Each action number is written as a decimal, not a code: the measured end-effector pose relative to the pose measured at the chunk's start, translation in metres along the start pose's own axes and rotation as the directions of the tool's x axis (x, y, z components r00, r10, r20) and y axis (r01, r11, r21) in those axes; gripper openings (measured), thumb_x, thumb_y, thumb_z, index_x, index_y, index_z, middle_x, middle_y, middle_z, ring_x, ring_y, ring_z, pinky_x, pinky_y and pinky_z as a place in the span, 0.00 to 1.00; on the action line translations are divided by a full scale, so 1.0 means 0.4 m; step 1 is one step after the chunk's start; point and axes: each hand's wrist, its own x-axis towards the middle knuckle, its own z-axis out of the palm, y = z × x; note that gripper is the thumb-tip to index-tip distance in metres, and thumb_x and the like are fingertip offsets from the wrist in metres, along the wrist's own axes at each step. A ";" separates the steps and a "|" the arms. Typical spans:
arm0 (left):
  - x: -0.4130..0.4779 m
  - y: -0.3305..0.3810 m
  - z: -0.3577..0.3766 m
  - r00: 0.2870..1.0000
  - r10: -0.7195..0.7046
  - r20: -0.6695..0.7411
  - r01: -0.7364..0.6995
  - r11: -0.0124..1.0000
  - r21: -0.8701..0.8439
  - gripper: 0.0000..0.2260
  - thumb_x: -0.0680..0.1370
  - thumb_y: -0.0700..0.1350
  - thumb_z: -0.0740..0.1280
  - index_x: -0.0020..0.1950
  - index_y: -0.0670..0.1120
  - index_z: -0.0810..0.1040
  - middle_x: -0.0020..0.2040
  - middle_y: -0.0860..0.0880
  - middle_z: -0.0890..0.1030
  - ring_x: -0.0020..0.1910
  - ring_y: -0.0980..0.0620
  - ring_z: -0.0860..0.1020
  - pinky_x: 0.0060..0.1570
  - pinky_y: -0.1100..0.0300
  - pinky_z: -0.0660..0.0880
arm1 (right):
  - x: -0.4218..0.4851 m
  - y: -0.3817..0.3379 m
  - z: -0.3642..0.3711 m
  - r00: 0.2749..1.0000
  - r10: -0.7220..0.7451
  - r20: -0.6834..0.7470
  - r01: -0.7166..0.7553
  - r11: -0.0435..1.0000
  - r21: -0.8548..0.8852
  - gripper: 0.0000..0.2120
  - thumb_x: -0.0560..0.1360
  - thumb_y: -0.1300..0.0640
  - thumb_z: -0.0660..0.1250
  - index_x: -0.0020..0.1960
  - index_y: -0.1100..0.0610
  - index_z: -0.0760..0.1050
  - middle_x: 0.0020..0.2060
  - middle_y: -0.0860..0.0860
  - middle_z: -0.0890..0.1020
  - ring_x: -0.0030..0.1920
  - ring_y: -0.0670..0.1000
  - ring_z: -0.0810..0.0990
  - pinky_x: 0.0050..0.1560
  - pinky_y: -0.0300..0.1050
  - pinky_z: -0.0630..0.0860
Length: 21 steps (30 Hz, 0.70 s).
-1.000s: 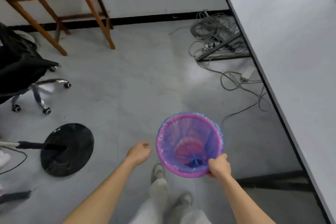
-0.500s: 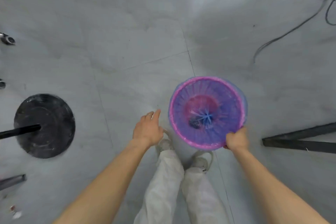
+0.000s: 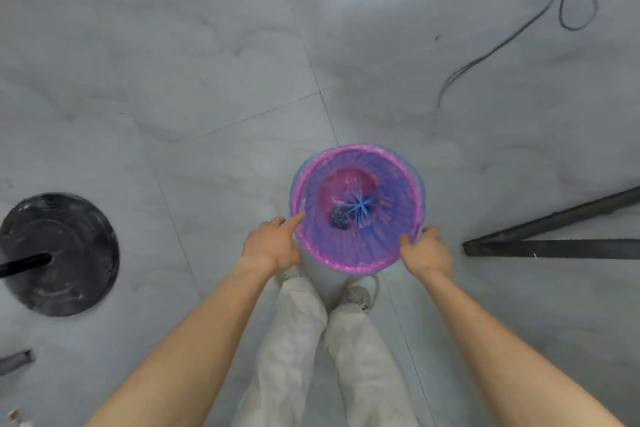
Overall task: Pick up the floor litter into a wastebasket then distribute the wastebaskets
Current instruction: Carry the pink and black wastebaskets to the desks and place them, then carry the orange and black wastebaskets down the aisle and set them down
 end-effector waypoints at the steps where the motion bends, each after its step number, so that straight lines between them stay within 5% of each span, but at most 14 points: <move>1: -0.035 0.009 -0.033 1.000 -0.005 -0.010 0.005 1.000 0.003 0.29 0.78 0.48 0.59 0.79 0.59 0.55 0.75 0.46 0.66 0.70 0.43 0.68 0.63 0.49 0.71 | -0.029 -0.007 -0.036 1.000 -0.021 -0.002 0.021 0.999 -0.025 0.22 0.78 0.49 0.63 0.65 0.63 0.68 0.63 0.64 0.78 0.62 0.65 0.78 0.58 0.53 0.74; 7: -0.274 0.090 -0.256 0.992 0.042 -0.121 -0.038 0.999 0.035 0.23 0.79 0.51 0.57 0.74 0.55 0.65 0.69 0.45 0.73 0.68 0.42 0.72 0.63 0.50 0.72 | -0.272 -0.058 -0.294 0.963 -0.269 -0.018 0.266 0.959 -0.100 0.19 0.79 0.49 0.60 0.66 0.56 0.74 0.60 0.61 0.80 0.61 0.62 0.79 0.58 0.51 0.74; 12: -0.504 0.203 -0.395 0.959 0.225 -0.175 -0.196 0.966 0.167 0.20 0.77 0.51 0.59 0.69 0.54 0.72 0.65 0.46 0.78 0.64 0.43 0.76 0.59 0.53 0.74 | -0.583 -0.025 -0.500 0.869 -0.432 -0.239 0.437 0.899 -0.035 0.15 0.78 0.52 0.62 0.62 0.52 0.79 0.60 0.56 0.80 0.61 0.62 0.76 0.61 0.49 0.72; 21: -1.028 0.499 -0.505 0.677 0.717 -0.166 -0.528 0.630 0.569 0.18 0.78 0.51 0.60 0.68 0.54 0.73 0.66 0.47 0.77 0.65 0.45 0.73 0.61 0.51 0.73 | -1.233 0.355 -0.682 0.719 -0.040 -0.694 0.377 0.861 0.341 0.15 0.79 0.51 0.62 0.65 0.47 0.78 0.63 0.44 0.79 0.66 0.50 0.71 0.67 0.40 0.64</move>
